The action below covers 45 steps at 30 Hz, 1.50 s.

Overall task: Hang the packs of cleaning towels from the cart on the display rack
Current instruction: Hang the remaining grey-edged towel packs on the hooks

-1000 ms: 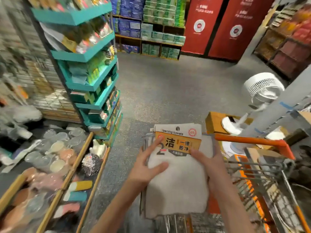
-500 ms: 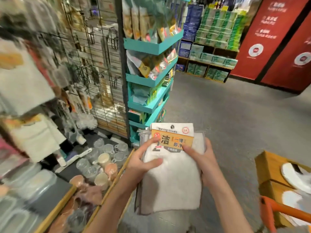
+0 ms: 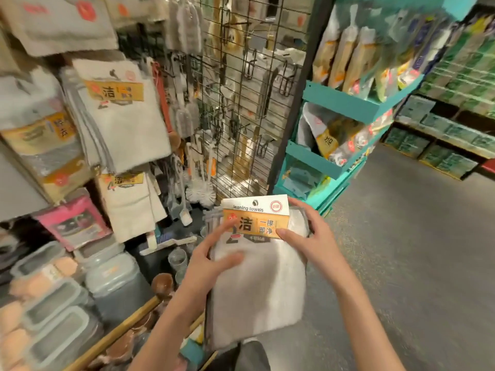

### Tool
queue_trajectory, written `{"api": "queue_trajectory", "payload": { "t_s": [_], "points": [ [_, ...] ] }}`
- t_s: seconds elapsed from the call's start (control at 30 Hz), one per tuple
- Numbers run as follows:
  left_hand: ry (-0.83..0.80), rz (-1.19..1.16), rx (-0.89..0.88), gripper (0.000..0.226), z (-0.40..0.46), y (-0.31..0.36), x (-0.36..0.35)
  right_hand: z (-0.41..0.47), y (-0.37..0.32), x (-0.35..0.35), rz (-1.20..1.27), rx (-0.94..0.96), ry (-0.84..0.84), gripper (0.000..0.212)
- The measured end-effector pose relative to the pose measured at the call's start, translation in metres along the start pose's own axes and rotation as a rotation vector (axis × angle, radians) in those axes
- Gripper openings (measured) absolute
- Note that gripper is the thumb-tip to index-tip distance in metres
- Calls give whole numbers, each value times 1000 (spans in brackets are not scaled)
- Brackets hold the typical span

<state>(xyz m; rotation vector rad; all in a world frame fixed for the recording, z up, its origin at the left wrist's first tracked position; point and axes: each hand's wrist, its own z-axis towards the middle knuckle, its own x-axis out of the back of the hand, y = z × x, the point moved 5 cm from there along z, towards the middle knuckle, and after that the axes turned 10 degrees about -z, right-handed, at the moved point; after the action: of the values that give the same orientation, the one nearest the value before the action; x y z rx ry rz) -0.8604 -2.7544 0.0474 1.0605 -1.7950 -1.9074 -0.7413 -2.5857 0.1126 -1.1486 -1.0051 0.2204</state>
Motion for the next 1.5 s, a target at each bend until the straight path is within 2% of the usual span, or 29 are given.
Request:
{"api": "queue_trajectory", "payload": {
  "t_s": [0.13, 0.2, 0.3, 0.37, 0.47, 0.67, 0.87, 0.97, 1.1, 1.37, 1.5],
  "points": [
    [173, -18, -71, 65, 41, 4, 17, 74, -4, -20, 45, 38, -112, 45],
    [250, -15, -117, 66, 62, 9, 21, 110, -9, -32, 96, 29, -197, 46],
    [333, 4, -160, 68, 89, 18, 26, 159, -17, -47, 61, 42, -232, 49],
    [375, 11, -188, 70, 103, 23, 30, 186, -22, -56, 66, 57, -249, 40],
    [435, -22, -208, 74, 117, 28, 37, 219, -29, -68, 91, 78, -288, 31],
    [622, 14, -297, 84, 131, 36, 60, 253, -38, -101, 187, 87, -403, 30],
    [655, 24, -291, 80, 132, 40, 78, 268, -48, -121, 255, 112, -485, 29],
    [648, 34, -290, 81, 129, 45, 86, 270, -58, -131, 242, 171, -479, 20],
    [679, 84, -273, 84, 124, 52, 102, 270, -72, -145, 279, 215, -475, 20],
    [712, 99, -262, 71, 119, 59, 124, 276, -89, -166, 328, 250, -514, 28],
    [734, 54, -283, 75, 119, 63, 129, 280, -102, -173, 372, 276, -581, 26]
  ]
}}
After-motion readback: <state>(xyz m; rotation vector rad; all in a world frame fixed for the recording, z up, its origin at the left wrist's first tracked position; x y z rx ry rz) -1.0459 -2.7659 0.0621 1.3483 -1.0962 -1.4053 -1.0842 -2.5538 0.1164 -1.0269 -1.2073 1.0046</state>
